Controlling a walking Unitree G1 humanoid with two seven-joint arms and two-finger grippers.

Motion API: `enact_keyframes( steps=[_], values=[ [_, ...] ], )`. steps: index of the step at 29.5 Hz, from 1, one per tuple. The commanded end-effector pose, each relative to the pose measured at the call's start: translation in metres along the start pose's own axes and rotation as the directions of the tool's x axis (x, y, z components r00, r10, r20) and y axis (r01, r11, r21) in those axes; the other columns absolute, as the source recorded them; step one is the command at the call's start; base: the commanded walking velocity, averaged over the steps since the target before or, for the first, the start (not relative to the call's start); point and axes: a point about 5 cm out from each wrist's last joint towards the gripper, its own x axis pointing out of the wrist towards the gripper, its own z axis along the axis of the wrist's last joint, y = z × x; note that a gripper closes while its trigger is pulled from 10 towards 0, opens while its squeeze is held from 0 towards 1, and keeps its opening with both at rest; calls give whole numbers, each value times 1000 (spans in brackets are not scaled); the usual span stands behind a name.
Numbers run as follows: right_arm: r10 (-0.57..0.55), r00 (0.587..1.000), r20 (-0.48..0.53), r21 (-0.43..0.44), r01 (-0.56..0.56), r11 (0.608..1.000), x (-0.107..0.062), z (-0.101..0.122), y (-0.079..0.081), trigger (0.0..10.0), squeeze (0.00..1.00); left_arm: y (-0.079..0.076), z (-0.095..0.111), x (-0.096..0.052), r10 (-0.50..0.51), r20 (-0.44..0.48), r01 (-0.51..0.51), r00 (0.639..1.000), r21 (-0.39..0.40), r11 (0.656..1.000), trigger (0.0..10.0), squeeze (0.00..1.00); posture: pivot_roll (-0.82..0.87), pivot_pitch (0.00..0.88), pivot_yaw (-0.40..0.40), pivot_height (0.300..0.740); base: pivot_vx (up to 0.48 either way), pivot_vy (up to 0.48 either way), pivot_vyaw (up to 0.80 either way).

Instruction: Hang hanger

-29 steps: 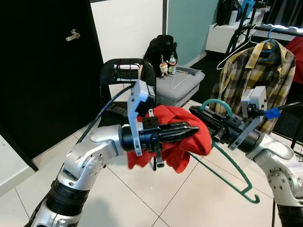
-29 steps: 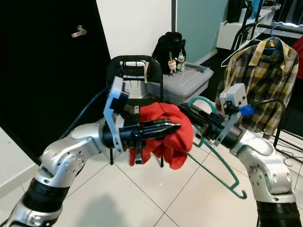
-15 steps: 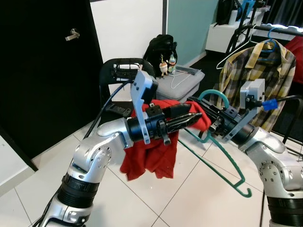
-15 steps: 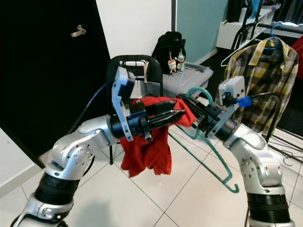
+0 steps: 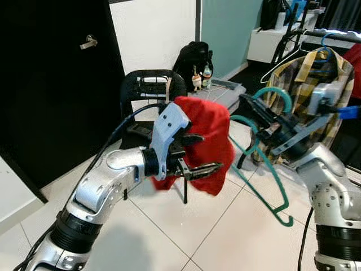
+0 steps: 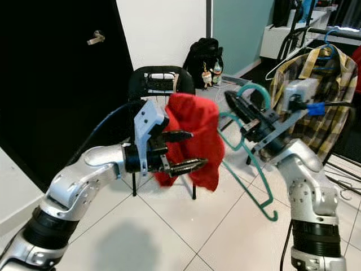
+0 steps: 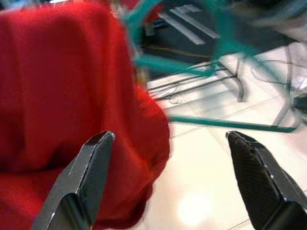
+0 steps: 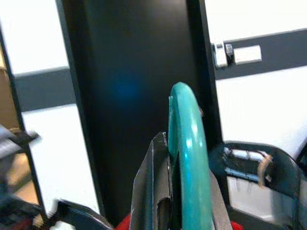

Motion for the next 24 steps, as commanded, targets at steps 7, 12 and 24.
enact_keyframes(
  steps=[7,12,24],
  values=[
    [57,986,159,44,-65,997,9,21,6,10000,0,24,13,-5,192,85,-194,978,16,981,10000,1000,-70,0,51,740,0,0,0],
    [62,960,274,122,-99,988,12,36,6,10000,0,18,4,-3,202,65,-202,977,-6,979,10000,1000,-71,0,48,740,0,0,0],
    [91,941,326,156,-149,976,13,48,6,10000,0,-1,-20,-1,193,30,-191,981,-58,980,10000,1000,-70,0,37,740,0,0,0]
  ],
)
